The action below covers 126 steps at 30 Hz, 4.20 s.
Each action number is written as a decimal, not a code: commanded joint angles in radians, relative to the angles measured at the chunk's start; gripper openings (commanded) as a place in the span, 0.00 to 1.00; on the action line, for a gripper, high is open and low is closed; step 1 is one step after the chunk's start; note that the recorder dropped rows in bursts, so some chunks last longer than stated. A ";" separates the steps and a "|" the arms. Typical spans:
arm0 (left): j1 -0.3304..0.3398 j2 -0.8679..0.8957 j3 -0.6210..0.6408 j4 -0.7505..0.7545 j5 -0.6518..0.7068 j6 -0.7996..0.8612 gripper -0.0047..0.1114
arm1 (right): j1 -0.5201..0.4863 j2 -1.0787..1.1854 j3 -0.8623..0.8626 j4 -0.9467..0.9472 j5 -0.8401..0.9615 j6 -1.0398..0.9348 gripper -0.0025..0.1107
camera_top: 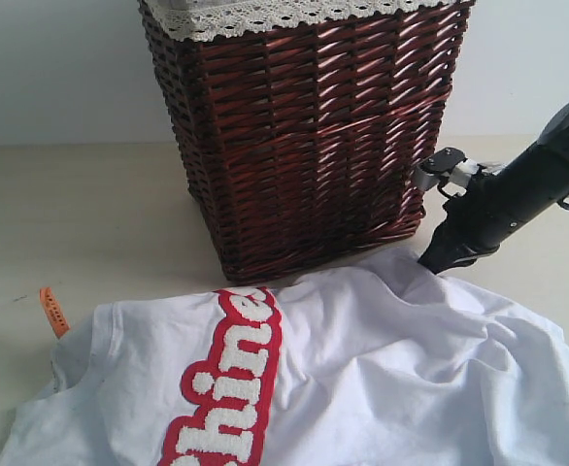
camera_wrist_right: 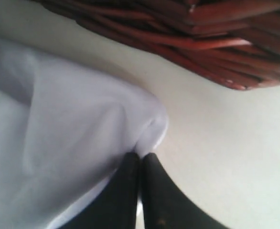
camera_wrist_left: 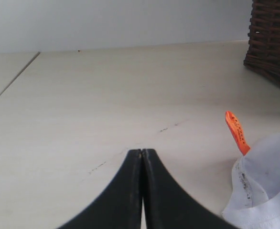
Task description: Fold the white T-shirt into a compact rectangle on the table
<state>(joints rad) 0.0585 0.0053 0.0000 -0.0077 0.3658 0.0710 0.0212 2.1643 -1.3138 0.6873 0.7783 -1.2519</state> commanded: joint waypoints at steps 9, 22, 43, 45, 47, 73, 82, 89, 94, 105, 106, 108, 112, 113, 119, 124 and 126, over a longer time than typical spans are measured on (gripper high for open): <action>0.000 -0.005 0.000 -0.003 -0.008 0.000 0.04 | -0.006 -0.081 0.000 -0.420 -0.296 0.268 0.02; 0.000 -0.005 0.000 -0.003 -0.008 0.000 0.04 | -0.006 -0.082 0.000 -0.562 -0.495 0.231 0.02; 0.000 -0.005 0.000 -0.003 -0.008 0.000 0.04 | -0.338 -0.184 0.000 -0.207 0.126 -0.158 0.43; 0.000 -0.005 0.000 -0.003 -0.008 0.000 0.04 | -0.371 -0.149 0.000 -0.165 0.148 -0.287 0.43; 0.000 -0.005 0.000 -0.003 -0.008 0.000 0.04 | -0.373 -0.122 0.000 -0.123 0.057 -0.298 0.43; 0.000 -0.005 0.000 -0.003 -0.008 0.000 0.04 | -0.371 -0.110 0.000 0.002 0.291 -0.325 0.02; 0.000 -0.005 0.000 -0.003 -0.008 0.000 0.04 | -0.334 -0.205 0.034 -0.108 0.443 -0.200 0.02; 0.000 -0.005 0.000 -0.003 -0.008 0.000 0.04 | -0.253 -0.331 0.195 -0.108 0.443 -0.284 0.02; 0.000 -0.005 0.000 -0.003 -0.008 0.000 0.04 | -0.253 -0.540 0.433 -0.008 0.239 -0.361 0.02; 0.000 -0.005 0.000 -0.003 -0.008 0.000 0.04 | -0.253 -0.569 0.590 -0.258 0.386 -0.332 0.46; 0.000 -0.005 0.000 -0.003 -0.008 0.000 0.04 | -0.253 -0.574 0.590 -0.241 0.386 -0.332 0.49; 0.000 -0.005 0.000 -0.003 -0.008 0.000 0.04 | -0.253 -0.626 0.588 -0.158 0.363 -0.336 0.50; 0.000 -0.005 0.000 -0.003 -0.008 0.000 0.04 | -0.253 -0.833 0.567 -0.059 0.066 -0.327 0.50; 0.000 -0.005 0.000 -0.003 -0.008 0.000 0.04 | -0.253 -0.864 0.566 -0.095 -0.052 -0.240 0.50; 0.000 -0.005 0.000 -0.003 -0.008 0.000 0.04 | -0.256 -0.667 0.561 -0.275 0.058 -0.010 0.48; 0.000 -0.005 0.000 -0.003 -0.008 0.000 0.04 | -0.256 -0.551 0.539 -0.280 0.215 -0.017 0.42; 0.000 -0.005 0.000 -0.003 -0.008 0.000 0.04 | -0.256 -0.545 0.539 -0.280 0.246 -0.017 0.40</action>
<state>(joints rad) 0.0585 0.0053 0.0000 -0.0077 0.3658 0.0710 -0.2329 1.6077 -0.7616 0.4090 0.9663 -1.2710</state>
